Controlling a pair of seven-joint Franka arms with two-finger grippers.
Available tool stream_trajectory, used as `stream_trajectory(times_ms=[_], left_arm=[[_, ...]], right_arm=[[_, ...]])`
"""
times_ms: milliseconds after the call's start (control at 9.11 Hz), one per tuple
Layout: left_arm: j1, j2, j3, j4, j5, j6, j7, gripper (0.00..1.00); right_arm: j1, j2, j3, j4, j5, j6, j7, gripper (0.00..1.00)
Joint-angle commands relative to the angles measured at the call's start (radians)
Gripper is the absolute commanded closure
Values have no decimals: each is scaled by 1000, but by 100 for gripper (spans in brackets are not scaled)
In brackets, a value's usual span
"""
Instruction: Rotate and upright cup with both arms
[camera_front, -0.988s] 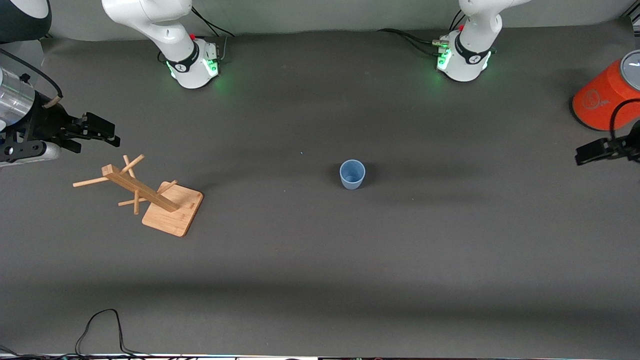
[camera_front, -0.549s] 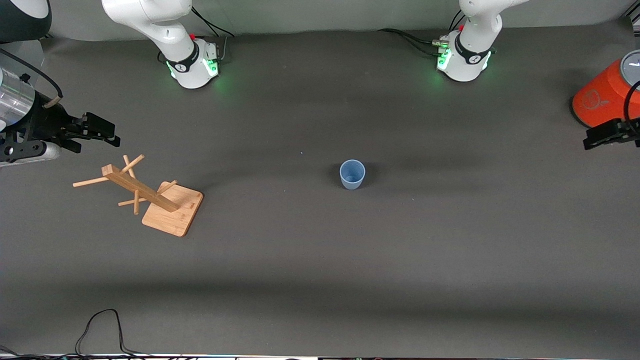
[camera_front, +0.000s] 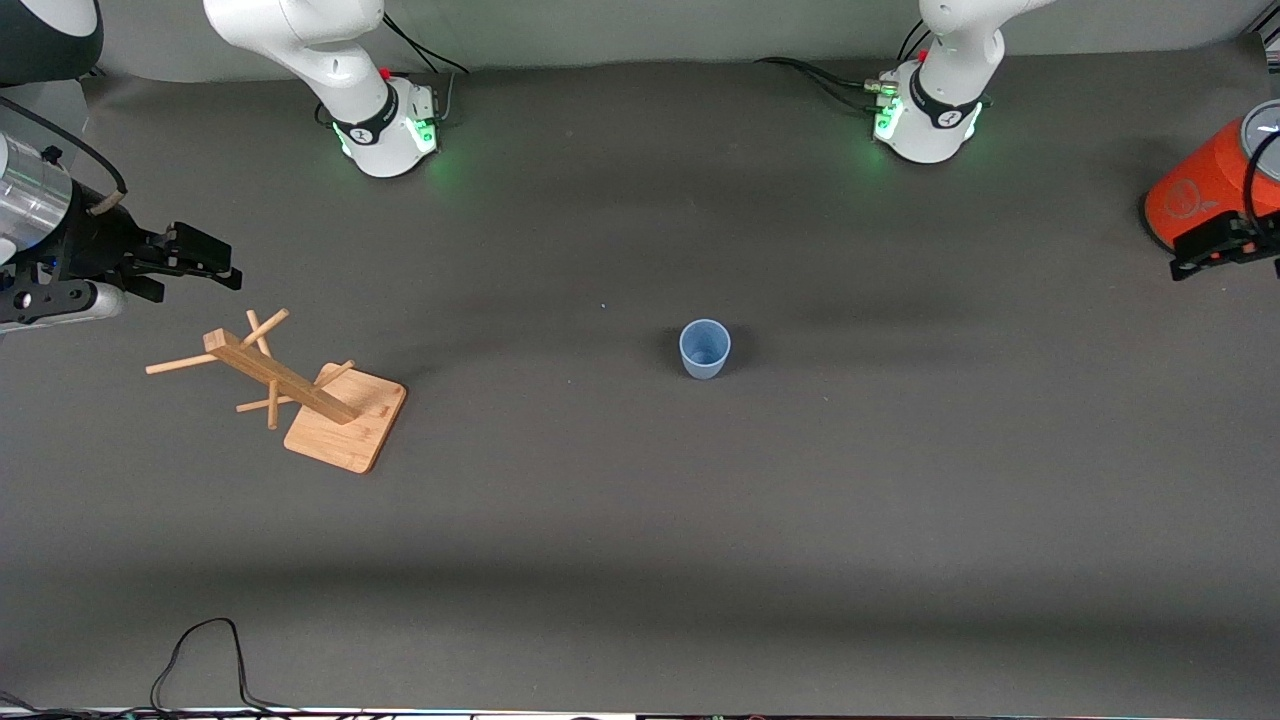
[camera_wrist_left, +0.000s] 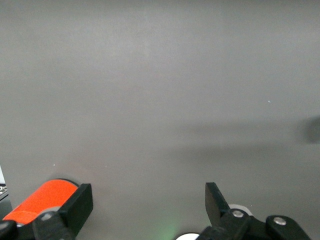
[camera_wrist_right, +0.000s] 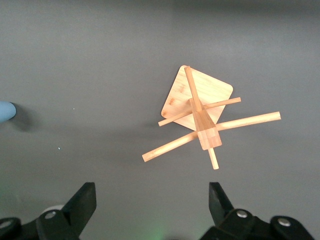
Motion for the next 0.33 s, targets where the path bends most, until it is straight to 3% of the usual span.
stream_trajectory(times_ms=[0, 220], left_arm=[[-6, -53, 3, -51, -13, 1, -45, 0], [-9, -44, -1, -54, -12, 6, -106, 0]], right_arm=[[4, 3, -3, 17, 6, -19, -9, 0], [4, 4, -3, 17, 6, -19, -10, 0]])
